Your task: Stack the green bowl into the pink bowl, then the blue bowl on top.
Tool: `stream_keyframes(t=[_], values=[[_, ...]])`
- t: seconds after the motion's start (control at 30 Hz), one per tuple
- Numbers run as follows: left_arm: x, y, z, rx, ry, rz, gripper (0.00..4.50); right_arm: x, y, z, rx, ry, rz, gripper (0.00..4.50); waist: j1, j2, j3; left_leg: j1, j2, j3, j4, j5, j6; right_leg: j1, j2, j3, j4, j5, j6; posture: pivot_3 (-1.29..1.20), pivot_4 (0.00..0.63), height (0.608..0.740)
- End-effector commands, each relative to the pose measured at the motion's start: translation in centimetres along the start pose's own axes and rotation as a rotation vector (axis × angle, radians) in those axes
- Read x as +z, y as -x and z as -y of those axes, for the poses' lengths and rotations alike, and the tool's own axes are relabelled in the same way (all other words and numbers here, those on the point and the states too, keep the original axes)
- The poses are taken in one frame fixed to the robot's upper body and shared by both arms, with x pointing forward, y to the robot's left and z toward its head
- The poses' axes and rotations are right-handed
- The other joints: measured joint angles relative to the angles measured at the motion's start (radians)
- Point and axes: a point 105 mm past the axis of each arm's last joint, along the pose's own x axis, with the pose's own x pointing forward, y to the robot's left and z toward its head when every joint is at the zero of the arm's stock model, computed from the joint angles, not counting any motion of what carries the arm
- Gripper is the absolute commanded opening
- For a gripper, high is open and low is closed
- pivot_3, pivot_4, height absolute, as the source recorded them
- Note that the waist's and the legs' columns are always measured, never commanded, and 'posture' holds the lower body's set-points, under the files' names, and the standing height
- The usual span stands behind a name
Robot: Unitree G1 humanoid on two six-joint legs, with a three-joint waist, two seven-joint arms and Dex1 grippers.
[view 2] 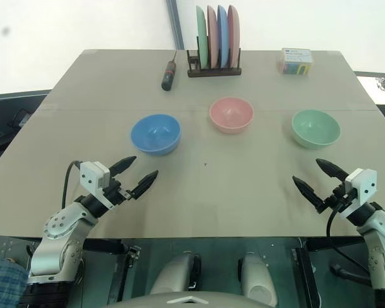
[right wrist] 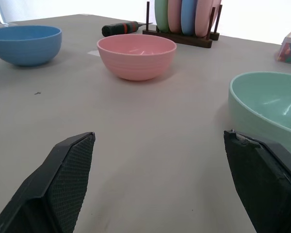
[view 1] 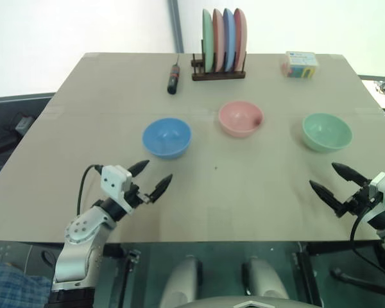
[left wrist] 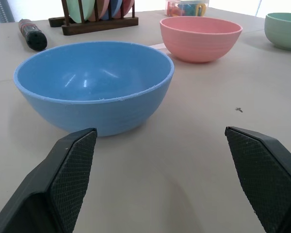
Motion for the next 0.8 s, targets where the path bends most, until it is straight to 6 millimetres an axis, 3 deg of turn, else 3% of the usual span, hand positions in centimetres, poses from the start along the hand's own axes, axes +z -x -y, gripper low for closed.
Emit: stream_keyframes(t=[0.03,0.8], values=[[1.61,-0.14,0.3,-0.022,-0.044,0.061,4.5,0.65,0.23,-0.04,0.001,0.028,0.017,4.46,0.0,0.0,0.0,0.0,0.0,0.0,0.0,0.0,0.0,0.0,0.0,0.0,0.0,0.0,0.0,0.0,0.15,0.74],[1.61,0.05,0.74,-0.074,-0.042,0.087,4.5,-0.07,0.41,-0.06,0.013,0.045,-0.017,4.46,0.0,0.0,0.0,0.0,0.0,0.0,0.0,0.0,0.0,0.0,0.0,0.0,0.0,0.0,0.0,0.0,0.15,0.74]])
